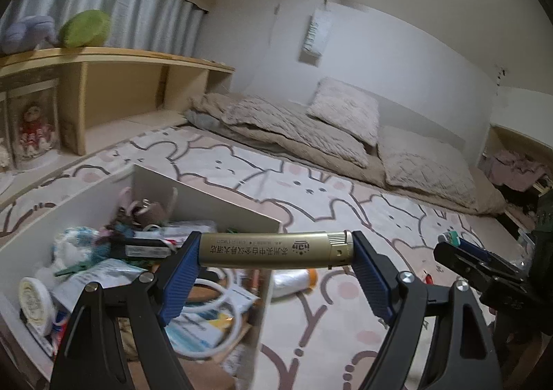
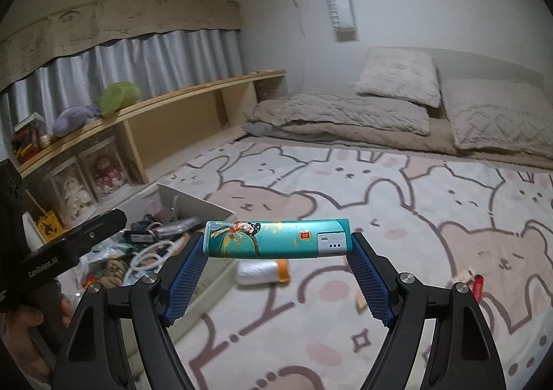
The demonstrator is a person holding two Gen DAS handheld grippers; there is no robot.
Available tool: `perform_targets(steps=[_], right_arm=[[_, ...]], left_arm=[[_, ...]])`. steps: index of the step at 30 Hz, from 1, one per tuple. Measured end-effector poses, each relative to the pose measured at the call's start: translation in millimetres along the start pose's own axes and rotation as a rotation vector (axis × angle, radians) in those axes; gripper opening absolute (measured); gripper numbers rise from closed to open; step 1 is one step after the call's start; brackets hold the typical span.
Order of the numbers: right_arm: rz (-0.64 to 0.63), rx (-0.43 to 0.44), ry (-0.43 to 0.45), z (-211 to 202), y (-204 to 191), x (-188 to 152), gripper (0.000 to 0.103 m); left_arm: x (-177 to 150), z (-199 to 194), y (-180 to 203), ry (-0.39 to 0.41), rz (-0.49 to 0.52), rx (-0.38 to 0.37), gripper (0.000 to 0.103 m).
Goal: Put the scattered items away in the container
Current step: 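Release the teal lighter into the shoebox while the left tool carries the gold lighter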
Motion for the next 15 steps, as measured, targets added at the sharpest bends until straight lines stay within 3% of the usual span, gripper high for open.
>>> perform_targets(steps=[15], right_arm=[[-0.087,0.118,-0.030,22.2,-72.4,4.4,0.082]], left_arm=[[11.0,-23.0,-56.9,0.052,-0.099,0.065,0.083]])
Point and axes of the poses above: each gripper's, at about its wrist camera, not at the fingertips, and z roughly the way its jaws point, y to its right, x to its top, the point moved 3 cm from there along z, roughly the way its jaws point, and after that the axes turned 2 degrees about x, right-handed, at the moved point
